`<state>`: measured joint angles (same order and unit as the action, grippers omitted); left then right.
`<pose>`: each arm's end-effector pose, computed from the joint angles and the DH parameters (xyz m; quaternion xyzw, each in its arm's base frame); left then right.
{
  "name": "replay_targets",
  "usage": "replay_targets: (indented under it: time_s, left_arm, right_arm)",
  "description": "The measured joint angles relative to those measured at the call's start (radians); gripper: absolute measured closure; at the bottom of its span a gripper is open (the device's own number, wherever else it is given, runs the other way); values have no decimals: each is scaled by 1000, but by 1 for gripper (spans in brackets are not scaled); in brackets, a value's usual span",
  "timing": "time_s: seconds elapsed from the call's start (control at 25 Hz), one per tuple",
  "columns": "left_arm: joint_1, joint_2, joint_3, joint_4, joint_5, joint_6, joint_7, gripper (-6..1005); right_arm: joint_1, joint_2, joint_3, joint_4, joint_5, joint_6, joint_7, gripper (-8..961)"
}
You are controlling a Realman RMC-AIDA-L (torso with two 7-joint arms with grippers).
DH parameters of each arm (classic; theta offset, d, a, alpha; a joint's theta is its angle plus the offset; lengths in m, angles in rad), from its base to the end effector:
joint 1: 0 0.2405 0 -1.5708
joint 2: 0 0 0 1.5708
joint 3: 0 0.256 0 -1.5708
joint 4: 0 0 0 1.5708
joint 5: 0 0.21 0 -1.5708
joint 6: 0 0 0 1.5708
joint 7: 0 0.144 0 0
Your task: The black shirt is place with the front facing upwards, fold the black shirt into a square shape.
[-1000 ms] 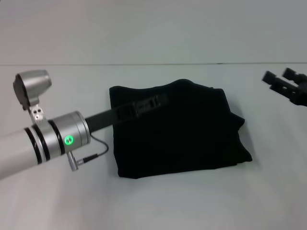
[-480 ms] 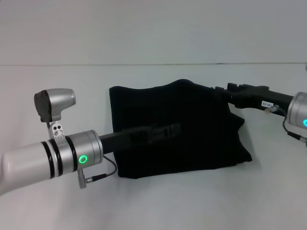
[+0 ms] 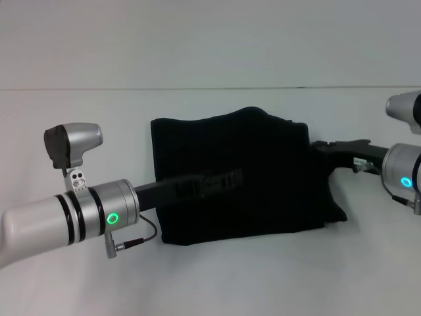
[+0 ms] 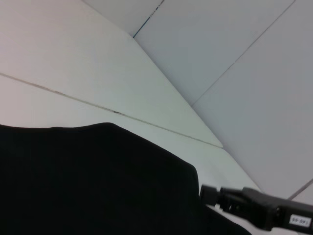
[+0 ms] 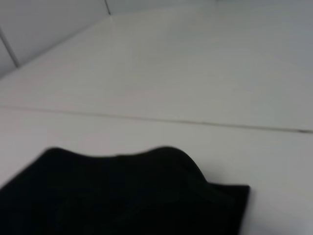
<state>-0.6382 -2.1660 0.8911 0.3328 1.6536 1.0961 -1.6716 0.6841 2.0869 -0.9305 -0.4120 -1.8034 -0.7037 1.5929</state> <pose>-0.2390 0.3547 -0.0916 -0.8136 -0.4802 -0.2980 0.1368 0.2837 0.4134 -0.0416 -0.8417 0.3929 0.1401 0.3428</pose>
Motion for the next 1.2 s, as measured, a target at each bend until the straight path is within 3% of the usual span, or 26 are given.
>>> replay_targets:
  time_s: [0.16, 0.24, 0.4, 0.6, 0.92, 1.2]
  left_arm:
    - [-1, 0, 0, 0, 0, -18, 0, 50]
    - [-1, 0, 0, 0, 0, -23, 1, 50]
    - [4, 0, 0, 0, 0, -28, 9, 50]
    - [7, -1, 0, 0, 0, -38, 12, 50]
    - [4, -2, -1, 0, -8, -83, 12, 49]
    - [-1, -2, -2, 4, -1, -101, 12, 49]
  right_arm:
    - [-29, 2, -5, -17, 20, 103, 8, 855]
    - [-67, 3, 16, -73, 62, 78, 1, 933]
    - [-147, 1, 26, -191, 173, -136, -28, 944]
    - [-150, -1, 5, -193, 142, -342, -42, 950]
    - [-96, 3, -110, -79, 43, -291, -1, 950]
    - [-104, 5, -85, -69, 46, -208, 9, 949]
